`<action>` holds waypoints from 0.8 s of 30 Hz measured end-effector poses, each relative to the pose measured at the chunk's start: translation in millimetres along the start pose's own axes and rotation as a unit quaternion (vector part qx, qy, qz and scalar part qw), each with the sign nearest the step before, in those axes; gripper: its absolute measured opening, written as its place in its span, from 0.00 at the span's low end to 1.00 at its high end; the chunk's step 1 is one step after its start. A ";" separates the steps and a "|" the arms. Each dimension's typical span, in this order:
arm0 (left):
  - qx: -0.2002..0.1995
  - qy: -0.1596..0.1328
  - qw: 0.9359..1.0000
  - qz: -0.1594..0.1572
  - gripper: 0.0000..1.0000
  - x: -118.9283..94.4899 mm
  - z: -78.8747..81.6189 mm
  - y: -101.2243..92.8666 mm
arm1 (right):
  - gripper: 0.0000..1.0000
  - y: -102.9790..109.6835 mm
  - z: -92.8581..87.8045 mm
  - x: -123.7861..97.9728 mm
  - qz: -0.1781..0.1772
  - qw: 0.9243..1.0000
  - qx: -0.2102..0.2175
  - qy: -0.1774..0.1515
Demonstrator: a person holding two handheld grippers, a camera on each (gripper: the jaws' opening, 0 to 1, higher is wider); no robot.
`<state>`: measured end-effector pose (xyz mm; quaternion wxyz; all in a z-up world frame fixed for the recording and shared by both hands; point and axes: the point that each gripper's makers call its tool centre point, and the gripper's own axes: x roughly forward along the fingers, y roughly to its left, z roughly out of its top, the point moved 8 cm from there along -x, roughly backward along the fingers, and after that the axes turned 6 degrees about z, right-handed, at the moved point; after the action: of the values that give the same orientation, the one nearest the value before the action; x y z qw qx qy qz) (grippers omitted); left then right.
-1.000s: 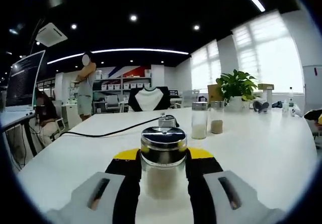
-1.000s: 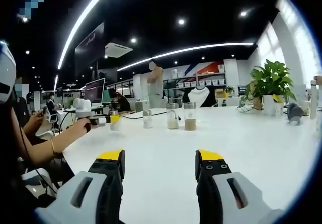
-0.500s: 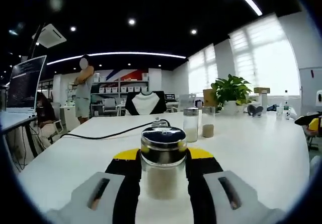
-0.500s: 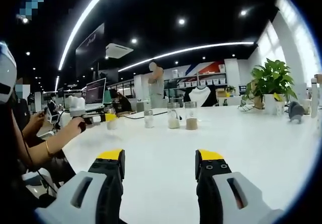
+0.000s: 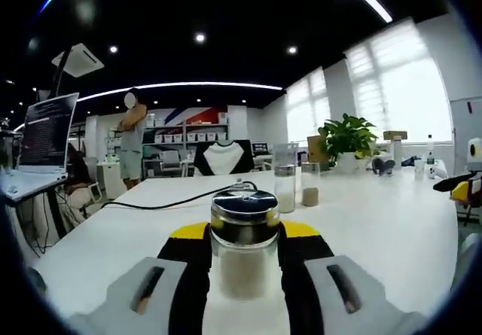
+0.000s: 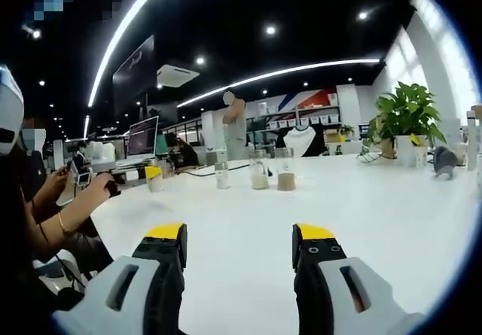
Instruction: Rotate the seasoning bottle until the label or dispensing opening points toward the visible target arrow and the bottle remains upright within the marked orientation range
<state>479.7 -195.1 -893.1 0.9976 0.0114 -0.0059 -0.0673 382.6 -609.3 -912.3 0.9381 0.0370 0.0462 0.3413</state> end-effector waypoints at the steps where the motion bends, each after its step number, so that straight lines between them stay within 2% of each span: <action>1: 0.000 0.000 1.000 0.001 0.36 -1.0 0.1 0.0 | 0.56 -1.2 0.3 -0.3 0.001 1.000 0.002 -0.002; 4: 0.005 -0.001 1.000 0.011 0.36 -4.5 1.2 -0.7 | 0.56 -6.0 1.2 -1.0 0.001 1.000 0.006 -0.007; 12: -0.008 -0.012 1.000 0.010 0.36 -13.9 6.2 -6.7 | 0.56 -12.8 0.6 -1.3 0.005 1.000 0.004 -0.010; 24: -0.006 -0.013 1.000 0.018 0.36 -20.0 7.3 -12.4 | 0.56 -17.8 -4.6 -3.5 0.007 1.000 0.012 -0.007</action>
<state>458.1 -204.9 -886.3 0.9986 0.0044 -0.0184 -0.0493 390.8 -624.9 -918.4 0.9354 0.0503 0.0437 0.3471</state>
